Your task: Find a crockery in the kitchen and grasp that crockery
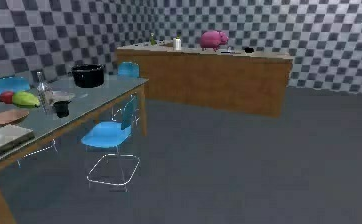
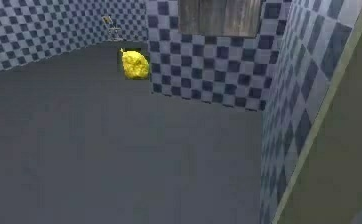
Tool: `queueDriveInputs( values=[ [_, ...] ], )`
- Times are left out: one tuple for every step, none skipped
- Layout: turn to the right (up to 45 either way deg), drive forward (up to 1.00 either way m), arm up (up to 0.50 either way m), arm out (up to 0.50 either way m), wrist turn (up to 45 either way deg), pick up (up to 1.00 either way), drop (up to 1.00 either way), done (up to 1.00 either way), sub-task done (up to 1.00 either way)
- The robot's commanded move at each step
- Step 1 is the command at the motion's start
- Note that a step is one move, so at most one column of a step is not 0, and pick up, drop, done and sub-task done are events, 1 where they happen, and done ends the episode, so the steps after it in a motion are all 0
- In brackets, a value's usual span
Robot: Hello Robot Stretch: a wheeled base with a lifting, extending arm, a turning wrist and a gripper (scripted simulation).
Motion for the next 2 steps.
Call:
queueDriveInputs(
  values=[
    [-45.0, 0.0, 0.0, 0.0, 0.0, 0.0, 0.0, 0.0, 0.0],
    [-3.0, 0.0, 0.0, 0.0, 0.0, 0.0, 0.0, 0.0, 0.0]
  ],
)
